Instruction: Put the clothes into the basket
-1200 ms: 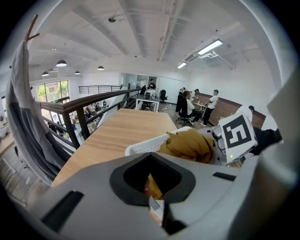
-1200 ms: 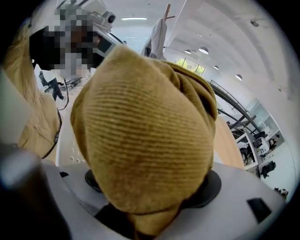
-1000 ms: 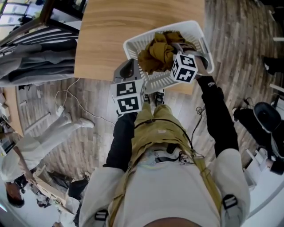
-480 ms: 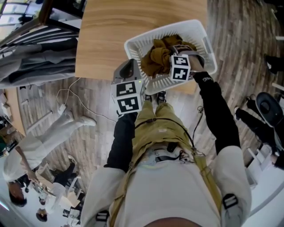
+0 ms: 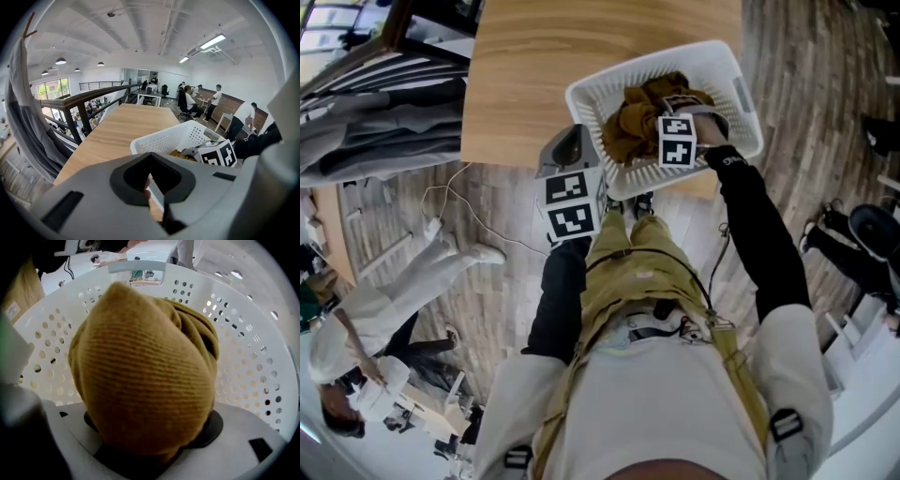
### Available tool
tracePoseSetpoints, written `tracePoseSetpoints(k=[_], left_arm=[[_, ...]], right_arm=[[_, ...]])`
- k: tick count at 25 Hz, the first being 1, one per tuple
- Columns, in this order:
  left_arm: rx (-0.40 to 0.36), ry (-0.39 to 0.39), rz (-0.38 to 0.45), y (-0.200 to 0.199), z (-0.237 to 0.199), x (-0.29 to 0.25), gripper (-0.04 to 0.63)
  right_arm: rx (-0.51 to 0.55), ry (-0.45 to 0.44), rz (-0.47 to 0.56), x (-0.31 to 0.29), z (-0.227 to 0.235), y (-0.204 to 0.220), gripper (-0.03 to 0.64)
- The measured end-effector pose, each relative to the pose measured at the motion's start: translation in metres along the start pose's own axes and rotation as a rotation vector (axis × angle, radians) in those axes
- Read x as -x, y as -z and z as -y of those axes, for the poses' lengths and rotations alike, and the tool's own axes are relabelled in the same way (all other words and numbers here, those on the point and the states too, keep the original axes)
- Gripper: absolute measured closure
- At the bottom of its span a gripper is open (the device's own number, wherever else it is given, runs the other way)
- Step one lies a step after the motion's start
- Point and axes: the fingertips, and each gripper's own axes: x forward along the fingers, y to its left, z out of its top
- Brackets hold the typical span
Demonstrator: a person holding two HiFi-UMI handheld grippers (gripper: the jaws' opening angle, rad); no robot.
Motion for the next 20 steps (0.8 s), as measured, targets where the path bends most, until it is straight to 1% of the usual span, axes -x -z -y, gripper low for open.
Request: tracePoseSetpoints(k=[10,12,16,20], left_arm=[[0.001,0.002,-0.01,0.005,-0.001,0.0,0.595],[0.002,0.001,-0.011,0.005,0.0,0.002,0.595],[0.004,0.0,0.004,0.002,0.0,0.006,0.595],[0.008,-0.01,0.026,0.0,-0.002,0.011,0.595]], right_arm=[[0.006,-0.043,-0.016,-0.013,-0.002,-0.001,0.232],[0.003,-0.053,-0.022,-0.014,-0.002,0.0,0.218],[-0.007,-0.056,-0.038,-0.01,-0.001,0.003,0.164],[-0.018,-0.044,-0.057,0.005,0.002,0.004,0.158]])
